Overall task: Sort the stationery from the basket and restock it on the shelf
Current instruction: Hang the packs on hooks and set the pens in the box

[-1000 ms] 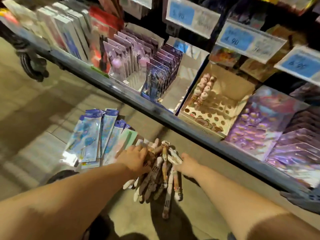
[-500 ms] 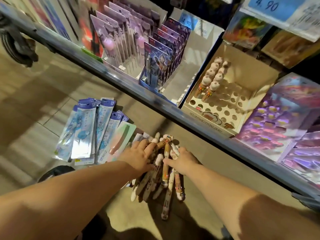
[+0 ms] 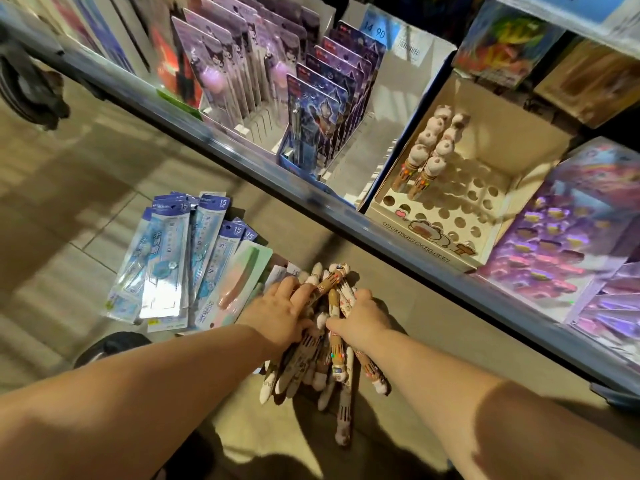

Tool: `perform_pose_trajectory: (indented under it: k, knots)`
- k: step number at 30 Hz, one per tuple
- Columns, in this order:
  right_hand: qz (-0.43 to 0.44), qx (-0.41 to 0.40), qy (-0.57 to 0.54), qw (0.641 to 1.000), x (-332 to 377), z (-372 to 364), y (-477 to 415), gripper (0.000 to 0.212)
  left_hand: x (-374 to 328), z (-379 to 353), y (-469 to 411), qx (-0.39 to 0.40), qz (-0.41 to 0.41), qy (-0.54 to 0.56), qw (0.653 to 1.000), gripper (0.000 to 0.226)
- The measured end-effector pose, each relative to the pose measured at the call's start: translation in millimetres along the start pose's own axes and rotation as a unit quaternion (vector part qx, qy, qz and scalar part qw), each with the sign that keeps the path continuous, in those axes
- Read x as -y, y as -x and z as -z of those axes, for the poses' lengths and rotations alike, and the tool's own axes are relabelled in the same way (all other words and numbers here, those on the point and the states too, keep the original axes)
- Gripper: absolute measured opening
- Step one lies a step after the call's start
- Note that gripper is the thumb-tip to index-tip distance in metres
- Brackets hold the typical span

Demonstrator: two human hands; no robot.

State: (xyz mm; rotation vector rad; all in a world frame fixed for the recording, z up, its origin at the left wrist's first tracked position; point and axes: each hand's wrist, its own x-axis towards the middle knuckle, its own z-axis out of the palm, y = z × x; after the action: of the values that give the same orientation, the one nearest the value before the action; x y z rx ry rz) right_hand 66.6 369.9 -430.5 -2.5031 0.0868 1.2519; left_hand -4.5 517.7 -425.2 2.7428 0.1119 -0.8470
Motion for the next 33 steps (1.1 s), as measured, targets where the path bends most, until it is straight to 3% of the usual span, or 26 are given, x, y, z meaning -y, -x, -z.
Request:
perform_pose_trajectory:
  k: [3, 12, 18, 22, 26, 33]
  knots:
    - [0.009, -0.007, -0.031, 0.999, 0, -3, 1, 0.068, 0, 1, 0, -0.015, 0.006, 0.017, 1.0, 0.05]
    - [0.024, 0.0, -0.042, 0.999, 3, 1, 2, 0.062, -3, 8, -5, -0.002, 0.036, 0.059, 0.998, 0.049]
    - [0.038, 0.036, -0.044, 0.998, -1, 6, -3, 0.055, -7, 15, -5, -0.036, 0.087, 0.16, 0.983, 0.018]
    - [0.02, 0.071, -0.153, 0.985, -8, 11, -2, 0.037, -8, 15, -5, -0.069, 0.153, 0.271, 0.948, 0.009]
    - [0.012, 0.108, -0.262, 0.959, -13, 15, 4, 0.017, -8, 15, 2, -0.063, 0.174, 0.358, 0.915, 0.027]
    - [-0.006, 0.133, -0.439, 0.889, -7, 24, 20, 0.01, -20, 6, 18, -0.02, 0.195, 0.525, 0.828, 0.025]
